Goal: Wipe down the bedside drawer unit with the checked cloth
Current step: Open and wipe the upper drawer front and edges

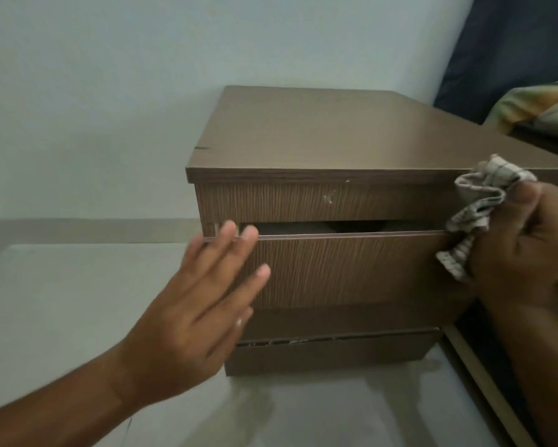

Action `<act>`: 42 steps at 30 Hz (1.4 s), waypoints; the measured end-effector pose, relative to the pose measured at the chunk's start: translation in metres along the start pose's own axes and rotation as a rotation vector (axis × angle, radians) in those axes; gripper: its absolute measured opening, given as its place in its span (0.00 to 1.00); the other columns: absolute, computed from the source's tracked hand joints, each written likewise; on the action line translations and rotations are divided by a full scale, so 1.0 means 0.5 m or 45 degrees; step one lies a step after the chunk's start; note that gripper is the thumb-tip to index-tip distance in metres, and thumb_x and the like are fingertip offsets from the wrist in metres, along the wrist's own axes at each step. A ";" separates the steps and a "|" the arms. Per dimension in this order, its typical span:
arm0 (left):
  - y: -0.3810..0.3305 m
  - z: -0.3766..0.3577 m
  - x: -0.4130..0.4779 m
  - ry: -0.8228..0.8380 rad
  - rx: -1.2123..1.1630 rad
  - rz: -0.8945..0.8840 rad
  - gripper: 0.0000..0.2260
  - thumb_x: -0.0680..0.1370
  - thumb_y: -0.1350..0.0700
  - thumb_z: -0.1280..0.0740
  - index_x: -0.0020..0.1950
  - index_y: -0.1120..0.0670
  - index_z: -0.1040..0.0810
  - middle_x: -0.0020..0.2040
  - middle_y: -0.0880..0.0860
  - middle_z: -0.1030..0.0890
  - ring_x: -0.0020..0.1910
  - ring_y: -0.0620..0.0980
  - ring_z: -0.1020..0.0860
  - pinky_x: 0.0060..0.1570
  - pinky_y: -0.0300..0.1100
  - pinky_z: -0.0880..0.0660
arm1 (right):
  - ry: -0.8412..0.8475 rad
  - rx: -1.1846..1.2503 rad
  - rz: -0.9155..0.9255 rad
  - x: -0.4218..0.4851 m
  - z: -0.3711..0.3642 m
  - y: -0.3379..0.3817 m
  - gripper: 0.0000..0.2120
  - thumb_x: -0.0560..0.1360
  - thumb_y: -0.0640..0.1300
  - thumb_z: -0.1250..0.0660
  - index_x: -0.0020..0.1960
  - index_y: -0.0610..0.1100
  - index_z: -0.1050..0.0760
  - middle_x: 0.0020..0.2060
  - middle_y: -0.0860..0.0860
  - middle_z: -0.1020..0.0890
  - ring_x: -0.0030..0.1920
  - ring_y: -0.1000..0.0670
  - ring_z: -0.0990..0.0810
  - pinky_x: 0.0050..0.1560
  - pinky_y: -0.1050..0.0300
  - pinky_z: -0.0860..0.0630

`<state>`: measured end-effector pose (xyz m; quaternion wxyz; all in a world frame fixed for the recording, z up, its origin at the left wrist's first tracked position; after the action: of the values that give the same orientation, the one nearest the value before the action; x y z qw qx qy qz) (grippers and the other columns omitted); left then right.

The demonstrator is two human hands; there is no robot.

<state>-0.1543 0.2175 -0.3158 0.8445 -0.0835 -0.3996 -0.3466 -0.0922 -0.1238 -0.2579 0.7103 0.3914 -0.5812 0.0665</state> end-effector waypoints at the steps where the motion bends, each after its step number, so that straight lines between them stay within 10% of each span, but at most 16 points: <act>1: -0.011 -0.016 -0.010 0.096 0.054 -0.050 0.29 0.77 0.59 0.29 0.75 0.66 0.33 0.77 0.69 0.38 0.78 0.68 0.40 0.72 0.67 0.35 | 0.051 0.017 0.016 -0.011 -0.013 0.005 0.19 0.87 0.50 0.46 0.54 0.42 0.20 0.45 0.42 0.17 0.46 0.44 0.18 0.50 0.49 0.22; 17: 0.025 -0.086 0.009 0.492 0.329 -0.011 0.35 0.79 0.46 0.43 0.79 0.66 0.42 0.81 0.67 0.50 0.81 0.66 0.50 0.74 0.60 0.45 | -0.062 0.185 0.246 -0.098 -0.107 0.040 0.14 0.82 0.37 0.38 0.56 0.27 0.21 0.51 0.34 0.21 0.54 0.46 0.21 0.57 0.59 0.26; 22: 0.038 -0.091 0.004 0.426 0.318 -0.089 0.30 0.83 0.46 0.49 0.78 0.66 0.38 0.81 0.68 0.48 0.81 0.66 0.50 0.79 0.55 0.52 | 0.097 0.320 0.548 -0.150 -0.191 0.113 0.09 0.78 0.35 0.30 0.58 0.37 0.18 0.54 0.40 0.18 0.53 0.40 0.18 0.50 0.42 0.21; 30: 0.050 -0.099 -0.009 0.459 0.317 -0.110 0.29 0.84 0.46 0.51 0.77 0.65 0.38 0.78 0.68 0.40 0.81 0.65 0.49 0.80 0.55 0.53 | 0.315 0.034 0.764 -0.192 -0.265 0.128 0.17 0.78 0.52 0.33 0.65 0.49 0.19 0.66 0.55 0.19 0.63 0.49 0.20 0.59 0.44 0.28; 42: 0.053 -0.103 -0.010 0.441 0.367 -0.137 0.28 0.84 0.46 0.55 0.79 0.62 0.41 0.81 0.67 0.49 0.81 0.66 0.50 0.80 0.55 0.55 | 0.146 -0.228 0.766 -0.114 -0.176 0.006 0.12 0.78 0.47 0.29 0.61 0.51 0.16 0.62 0.58 0.18 0.54 0.45 0.20 0.57 0.43 0.32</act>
<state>-0.1073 0.2185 -0.3503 0.8840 0.1201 -0.2980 -0.3394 -0.0439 -0.0455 -0.3078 0.7221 0.1335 -0.6334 0.2441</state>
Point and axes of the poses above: each hand's wrist, its own x-axis towards the middle knuckle, its own z-axis out of the back of the hand, y = z × x, the point moved 2 cm from there along x, towards the middle knuckle
